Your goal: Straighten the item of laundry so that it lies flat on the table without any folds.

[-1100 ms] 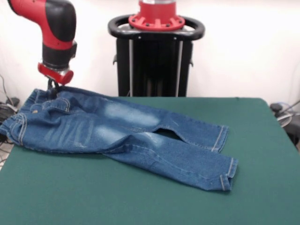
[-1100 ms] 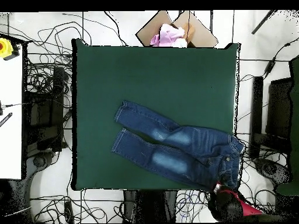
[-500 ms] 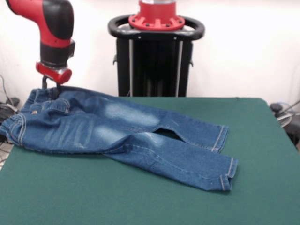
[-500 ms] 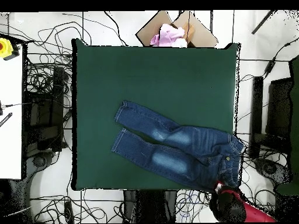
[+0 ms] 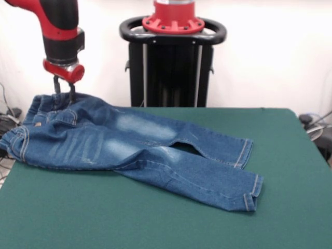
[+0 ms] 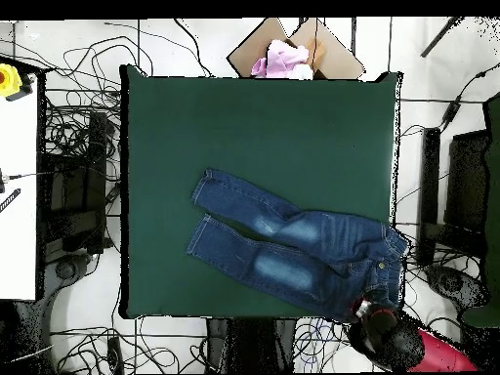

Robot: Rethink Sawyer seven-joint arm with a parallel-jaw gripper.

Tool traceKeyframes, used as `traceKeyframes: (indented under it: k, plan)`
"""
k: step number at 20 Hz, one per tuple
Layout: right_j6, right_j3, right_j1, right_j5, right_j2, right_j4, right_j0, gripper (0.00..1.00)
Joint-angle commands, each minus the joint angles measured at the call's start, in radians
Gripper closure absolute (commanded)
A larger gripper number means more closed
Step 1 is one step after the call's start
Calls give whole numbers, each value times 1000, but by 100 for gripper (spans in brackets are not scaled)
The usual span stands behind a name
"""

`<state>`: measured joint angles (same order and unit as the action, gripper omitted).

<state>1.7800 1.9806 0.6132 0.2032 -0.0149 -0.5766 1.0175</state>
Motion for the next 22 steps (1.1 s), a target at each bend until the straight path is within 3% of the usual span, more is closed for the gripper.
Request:
traceKeyframes:
  k: [1, 7, 10, 13, 18, 22]
  plan:
    - [72, 36, 52, 26, 158, 52, -65, 0]
    - [134, 17, -28, -70, 167, 55, -109, 0]
    - [183, 4, -58, -112, 136, 76, -170, 0]
    - [217, 6, -52, -123, 84, 102, -240, 0]
    - [223, 23, -49, -131, 89, 150, -271, 0]
    - [264, 41, -7, -104, 44, 225, -365, 0]
